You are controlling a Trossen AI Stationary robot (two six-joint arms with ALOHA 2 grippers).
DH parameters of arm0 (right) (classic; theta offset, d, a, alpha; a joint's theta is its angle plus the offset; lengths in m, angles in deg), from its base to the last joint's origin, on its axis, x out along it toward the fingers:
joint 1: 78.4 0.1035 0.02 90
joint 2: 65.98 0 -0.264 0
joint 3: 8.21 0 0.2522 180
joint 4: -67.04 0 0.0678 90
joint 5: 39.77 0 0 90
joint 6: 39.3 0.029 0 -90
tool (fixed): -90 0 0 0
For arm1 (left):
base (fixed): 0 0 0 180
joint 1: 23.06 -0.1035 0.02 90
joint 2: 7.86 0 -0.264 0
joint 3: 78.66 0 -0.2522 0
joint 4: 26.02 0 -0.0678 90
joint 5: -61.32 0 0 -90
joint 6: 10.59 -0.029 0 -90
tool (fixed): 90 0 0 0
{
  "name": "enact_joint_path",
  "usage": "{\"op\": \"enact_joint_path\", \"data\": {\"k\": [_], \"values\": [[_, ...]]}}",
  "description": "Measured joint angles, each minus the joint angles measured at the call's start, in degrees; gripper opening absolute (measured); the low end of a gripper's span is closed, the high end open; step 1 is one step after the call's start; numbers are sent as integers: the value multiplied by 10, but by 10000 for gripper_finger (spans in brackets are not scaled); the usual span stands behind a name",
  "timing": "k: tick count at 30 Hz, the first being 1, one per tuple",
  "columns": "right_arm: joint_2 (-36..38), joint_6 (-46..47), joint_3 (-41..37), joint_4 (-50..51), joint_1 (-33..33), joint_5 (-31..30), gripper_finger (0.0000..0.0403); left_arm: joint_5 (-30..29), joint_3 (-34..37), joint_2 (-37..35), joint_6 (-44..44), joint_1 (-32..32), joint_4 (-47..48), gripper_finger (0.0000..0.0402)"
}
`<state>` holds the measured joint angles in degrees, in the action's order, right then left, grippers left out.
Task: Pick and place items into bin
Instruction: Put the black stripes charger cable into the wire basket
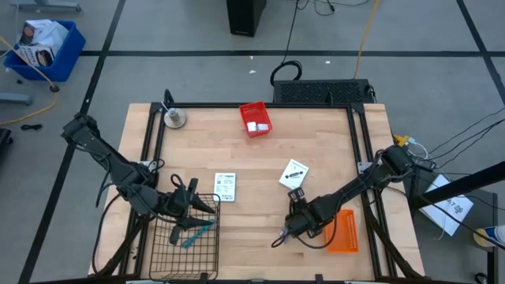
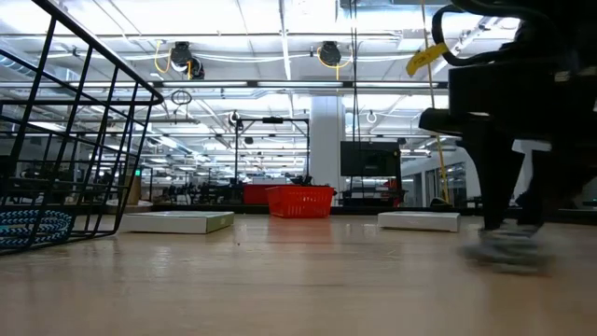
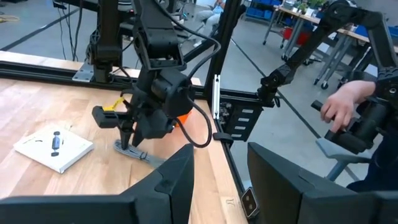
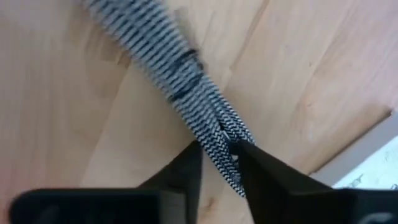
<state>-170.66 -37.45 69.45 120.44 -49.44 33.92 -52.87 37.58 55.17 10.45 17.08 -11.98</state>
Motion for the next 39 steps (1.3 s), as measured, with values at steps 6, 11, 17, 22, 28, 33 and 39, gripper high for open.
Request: {"op": "enact_joint_path", "data": {"k": [6, 11, 17, 22, 28, 33, 39], "values": [[-2, 20, 1, -46, -4, -8, 12, -1, 0, 0, 0, 0, 1, 154], [-2, 33, 0, -106, -3, -1, 20, -1, 0, 0, -1, 0, 0, 154], [19, 35, 0, -168, -1, -34, 8, -3, 0, 0, -26, 0, 1, 154], [48, 26, 0, -242, 0, -77, 13, -7, 0, 0, -26, 0, 33, 154], [74, -9, 0, -391, -11, -109, 12, -43, 0, 0, -29, 0, 56, 154], [77, -37, 1, -471, -29, -106, 12, -58, 0, 0, -27, -5, 57, 154], [77, -37, 1, -519, -62, -68, 11, -59, 0, 9, -26, -17, 57, 154]]}}
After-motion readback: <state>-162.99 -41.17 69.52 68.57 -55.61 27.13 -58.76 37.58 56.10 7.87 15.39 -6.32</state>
